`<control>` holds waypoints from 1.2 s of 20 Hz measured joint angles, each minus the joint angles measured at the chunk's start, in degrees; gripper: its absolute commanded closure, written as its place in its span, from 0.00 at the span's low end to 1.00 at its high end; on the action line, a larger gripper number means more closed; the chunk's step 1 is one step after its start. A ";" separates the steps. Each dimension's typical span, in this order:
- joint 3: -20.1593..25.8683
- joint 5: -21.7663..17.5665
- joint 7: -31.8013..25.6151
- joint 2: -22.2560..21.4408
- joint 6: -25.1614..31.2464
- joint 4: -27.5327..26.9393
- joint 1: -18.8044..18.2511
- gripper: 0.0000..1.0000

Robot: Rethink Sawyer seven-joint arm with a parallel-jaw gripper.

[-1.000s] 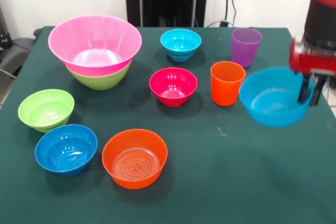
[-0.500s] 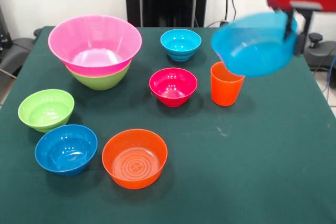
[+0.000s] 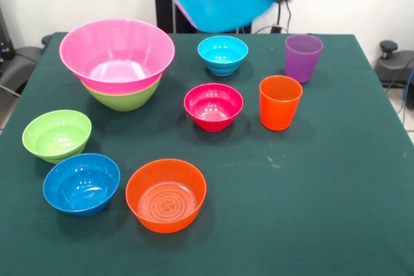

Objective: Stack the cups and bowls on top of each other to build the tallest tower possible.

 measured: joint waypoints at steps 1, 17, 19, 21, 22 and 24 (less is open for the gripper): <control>0.19 -0.30 -0.25 -0.35 0.53 0.01 -0.59 1.00; 3.71 -2.04 -4.53 -9.85 0.83 12.12 -10.42 1.00; 4.04 -2.11 -4.77 -10.16 0.44 13.14 -11.03 1.00; 4.93 -2.19 -5.14 -10.76 -0.90 15.58 -12.55 1.00; 5.06 -2.19 -5.18 -10.80 -1.13 15.89 -12.76 1.00; 5.60 -2.27 -5.25 -10.85 -1.95 16.92 -13.51 1.00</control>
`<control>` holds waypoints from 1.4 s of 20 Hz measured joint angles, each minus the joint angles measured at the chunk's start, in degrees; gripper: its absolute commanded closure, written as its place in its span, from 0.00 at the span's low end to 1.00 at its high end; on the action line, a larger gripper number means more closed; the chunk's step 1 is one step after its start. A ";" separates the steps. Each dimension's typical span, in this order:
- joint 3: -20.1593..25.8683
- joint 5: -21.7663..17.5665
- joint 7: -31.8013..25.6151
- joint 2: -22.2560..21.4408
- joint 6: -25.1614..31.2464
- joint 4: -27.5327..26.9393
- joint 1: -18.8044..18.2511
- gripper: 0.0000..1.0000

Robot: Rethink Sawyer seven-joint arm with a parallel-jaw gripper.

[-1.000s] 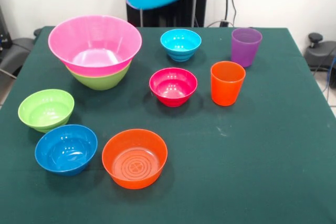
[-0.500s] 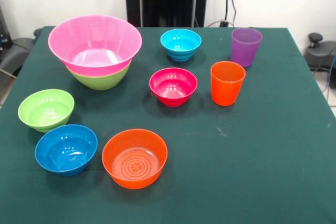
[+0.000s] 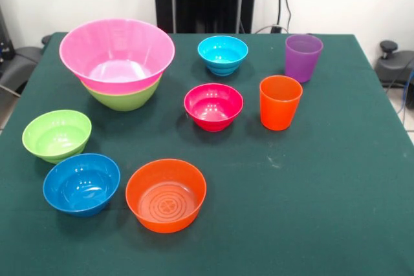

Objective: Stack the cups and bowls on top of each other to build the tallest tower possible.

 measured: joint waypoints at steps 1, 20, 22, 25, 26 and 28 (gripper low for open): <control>0.51 -0.05 -0.01 0.02 -0.77 0.86 -0.67 1.00; 10.19 -5.66 -0.01 0.65 -8.87 12.00 -10.89 1.00; 11.29 -6.33 -0.01 0.65 -9.38 13.06 -12.02 1.00; 12.74 -7.11 -0.01 0.77 -10.44 14.29 -13.44 1.00; 13.70 -7.62 -0.01 1.04 -11.42 15.01 -14.44 1.00; 14.93 -8.28 -0.01 1.73 -12.85 15.76 -15.71 1.00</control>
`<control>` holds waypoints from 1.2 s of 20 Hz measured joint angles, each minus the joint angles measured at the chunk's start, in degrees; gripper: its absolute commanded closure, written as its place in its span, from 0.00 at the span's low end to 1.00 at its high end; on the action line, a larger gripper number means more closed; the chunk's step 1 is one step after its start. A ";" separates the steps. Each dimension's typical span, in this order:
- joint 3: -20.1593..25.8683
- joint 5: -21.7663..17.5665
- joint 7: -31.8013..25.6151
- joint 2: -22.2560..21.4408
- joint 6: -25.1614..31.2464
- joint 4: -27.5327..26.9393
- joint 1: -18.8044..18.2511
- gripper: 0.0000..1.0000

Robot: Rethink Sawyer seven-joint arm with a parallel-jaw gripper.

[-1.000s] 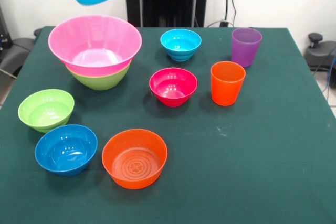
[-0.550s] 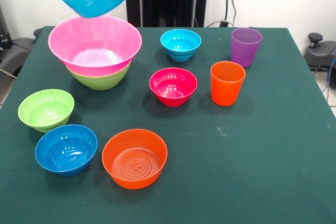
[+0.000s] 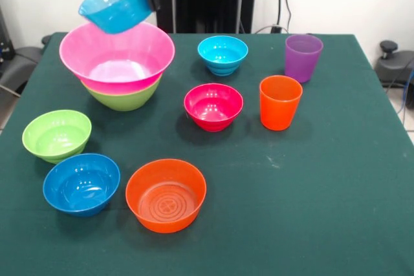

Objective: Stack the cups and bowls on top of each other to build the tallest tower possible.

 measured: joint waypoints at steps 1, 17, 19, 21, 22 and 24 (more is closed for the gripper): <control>0.37 -0.20 0.00 0.24 -0.44 0.22 -0.38 1.00; 8.02 -7.84 0.00 8.72 -6.61 2.00 -6.56 0.00; 8.29 -8.23 0.00 8.99 -6.61 2.04 -6.57 0.00; 8.84 -9.16 0.00 9.43 -6.61 2.11 -6.55 0.00; 9.01 -9.48 0.00 9.53 -6.61 2.13 -6.55 0.00; 9.47 -10.39 0.00 9.72 -6.61 2.15 -6.55 0.00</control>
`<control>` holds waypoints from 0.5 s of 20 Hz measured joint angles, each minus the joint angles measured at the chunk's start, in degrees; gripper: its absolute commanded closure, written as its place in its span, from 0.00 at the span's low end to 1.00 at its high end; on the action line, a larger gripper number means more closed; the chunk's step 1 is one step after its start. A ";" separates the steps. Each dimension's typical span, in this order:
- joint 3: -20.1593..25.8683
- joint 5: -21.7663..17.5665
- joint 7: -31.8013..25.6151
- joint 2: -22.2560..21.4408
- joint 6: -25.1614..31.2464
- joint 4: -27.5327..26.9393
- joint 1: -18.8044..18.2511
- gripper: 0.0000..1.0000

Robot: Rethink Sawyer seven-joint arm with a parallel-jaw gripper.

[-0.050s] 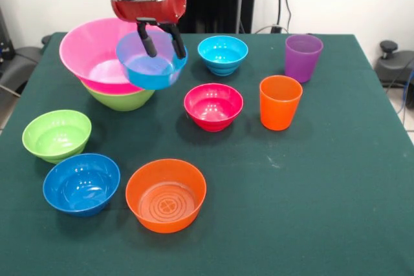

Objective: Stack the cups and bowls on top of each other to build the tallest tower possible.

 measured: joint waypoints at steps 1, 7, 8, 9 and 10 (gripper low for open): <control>0.10 -0.18 0.00 0.02 0.00 0.00 0.00 0.00; 1.34 -1.34 0.00 0.03 0.00 0.00 0.01 0.00; 1.42 -1.40 0.00 0.03 0.00 0.00 0.01 0.00; 1.47 -1.45 0.00 0.03 0.00 0.00 0.01 0.00; 1.57 -1.46 0.00 0.03 0.00 0.00 0.01 0.00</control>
